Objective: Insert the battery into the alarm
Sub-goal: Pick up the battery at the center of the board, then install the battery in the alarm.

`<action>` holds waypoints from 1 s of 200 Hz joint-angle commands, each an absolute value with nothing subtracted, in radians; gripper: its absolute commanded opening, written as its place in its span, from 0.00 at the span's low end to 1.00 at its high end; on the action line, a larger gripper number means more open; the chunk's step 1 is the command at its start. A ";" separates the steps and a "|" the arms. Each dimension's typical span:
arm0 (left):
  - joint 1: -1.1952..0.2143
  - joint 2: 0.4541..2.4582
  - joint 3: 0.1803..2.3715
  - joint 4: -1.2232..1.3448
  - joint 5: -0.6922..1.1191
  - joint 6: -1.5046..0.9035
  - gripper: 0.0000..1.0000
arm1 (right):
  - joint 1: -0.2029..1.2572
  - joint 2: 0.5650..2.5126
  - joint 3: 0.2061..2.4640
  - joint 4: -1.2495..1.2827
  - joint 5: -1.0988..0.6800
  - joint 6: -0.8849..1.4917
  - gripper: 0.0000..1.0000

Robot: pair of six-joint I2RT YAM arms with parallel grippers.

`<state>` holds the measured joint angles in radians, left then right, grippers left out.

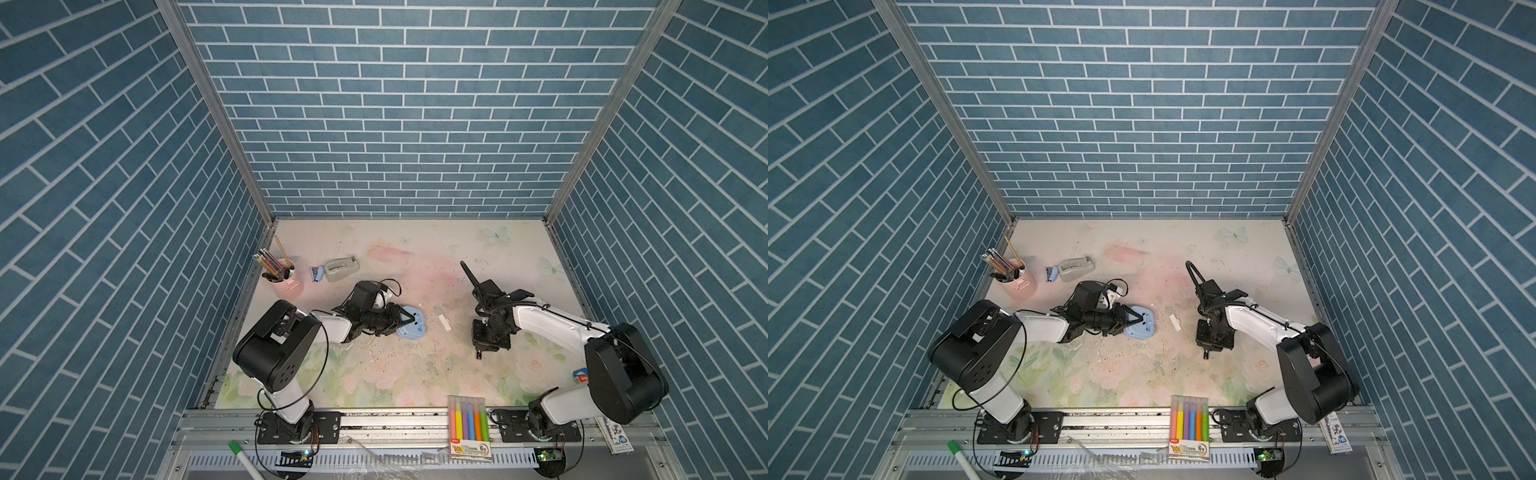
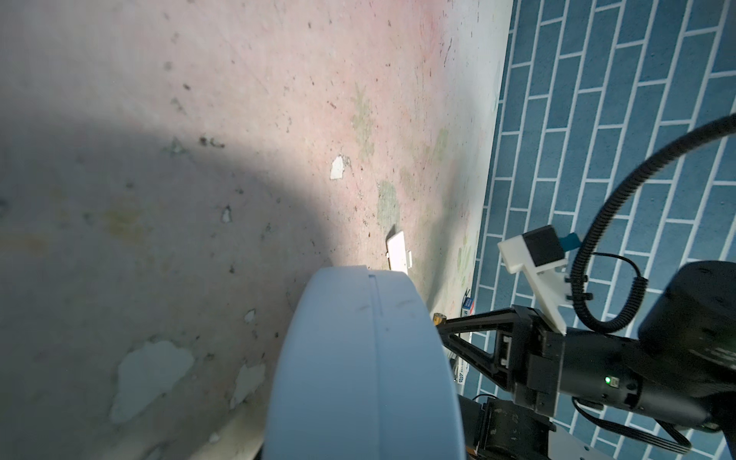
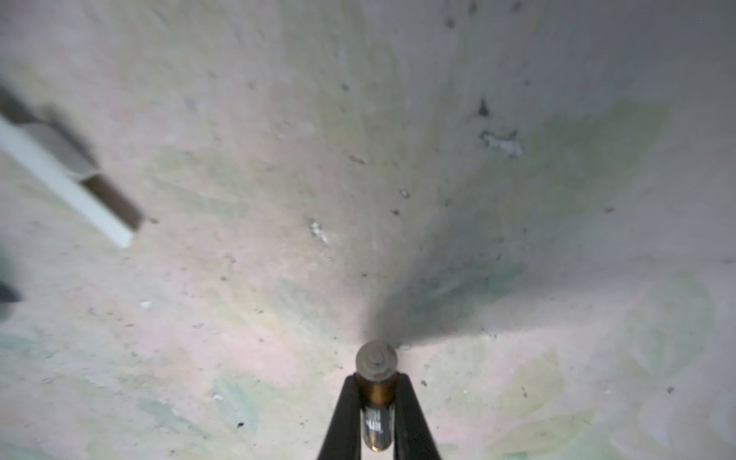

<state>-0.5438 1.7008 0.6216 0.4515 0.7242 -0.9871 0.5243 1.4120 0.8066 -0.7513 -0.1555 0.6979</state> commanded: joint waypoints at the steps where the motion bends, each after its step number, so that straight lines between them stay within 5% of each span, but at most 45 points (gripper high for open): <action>1: -0.541 1.740 0.617 0.453 0.736 -0.991 0.00 | 0.533 1.329 0.851 -0.668 -0.206 0.695 0.00; 52: -0.540 1.763 0.635 0.460 0.770 -0.989 0.00 | 0.541 1.369 0.898 -0.324 -0.386 0.782 0.00; 200: -0.539 1.767 0.635 0.427 0.754 -0.984 0.00 | 0.684 1.577 0.954 -0.198 -0.338 0.779 0.00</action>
<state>-0.5434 1.7412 0.6376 0.4847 0.7719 -0.9958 0.6792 1.5528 0.9688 -0.2291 -0.3519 0.7551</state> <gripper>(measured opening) 0.415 0.123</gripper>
